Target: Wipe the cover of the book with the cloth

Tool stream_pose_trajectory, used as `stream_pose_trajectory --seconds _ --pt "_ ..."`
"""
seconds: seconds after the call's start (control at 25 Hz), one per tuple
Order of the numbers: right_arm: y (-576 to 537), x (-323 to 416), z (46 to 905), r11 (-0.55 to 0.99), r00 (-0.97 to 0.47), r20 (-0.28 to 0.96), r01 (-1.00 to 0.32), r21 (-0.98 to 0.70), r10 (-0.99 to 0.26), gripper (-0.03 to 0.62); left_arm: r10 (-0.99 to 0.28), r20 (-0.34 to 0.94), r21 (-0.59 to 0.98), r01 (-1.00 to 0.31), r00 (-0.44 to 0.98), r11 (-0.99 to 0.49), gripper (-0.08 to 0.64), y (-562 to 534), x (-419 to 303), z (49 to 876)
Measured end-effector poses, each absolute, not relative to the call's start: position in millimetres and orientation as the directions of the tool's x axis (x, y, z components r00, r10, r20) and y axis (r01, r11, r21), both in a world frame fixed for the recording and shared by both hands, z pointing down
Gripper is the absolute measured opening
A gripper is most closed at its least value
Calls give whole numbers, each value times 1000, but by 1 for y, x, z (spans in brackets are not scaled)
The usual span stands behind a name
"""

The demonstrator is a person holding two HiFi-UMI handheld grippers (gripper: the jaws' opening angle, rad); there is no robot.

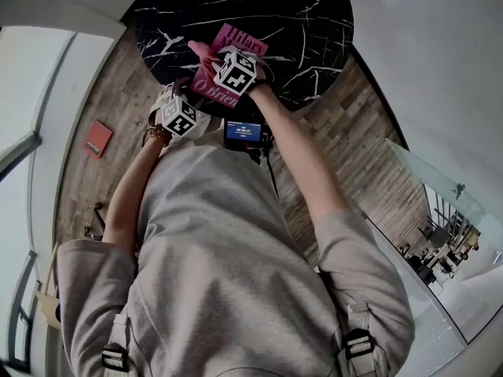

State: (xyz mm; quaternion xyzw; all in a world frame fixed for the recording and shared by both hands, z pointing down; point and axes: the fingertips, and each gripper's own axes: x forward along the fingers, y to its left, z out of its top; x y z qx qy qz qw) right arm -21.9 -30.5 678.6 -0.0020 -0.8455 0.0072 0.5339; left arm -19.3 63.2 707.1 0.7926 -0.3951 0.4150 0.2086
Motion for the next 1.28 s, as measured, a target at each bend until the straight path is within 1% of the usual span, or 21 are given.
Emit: stream_pose_trajectory --seconds 0.92,1.28 --pt "13 -27 681 995 -427 900 83 -57 87 75 -455 822 -8 -792 343 -610 282 63 -19 707" --pt "31 -28 680 988 -409 902 127 -93 138 75 -444 825 -8 -778 349 -628 281 62 -18 707"
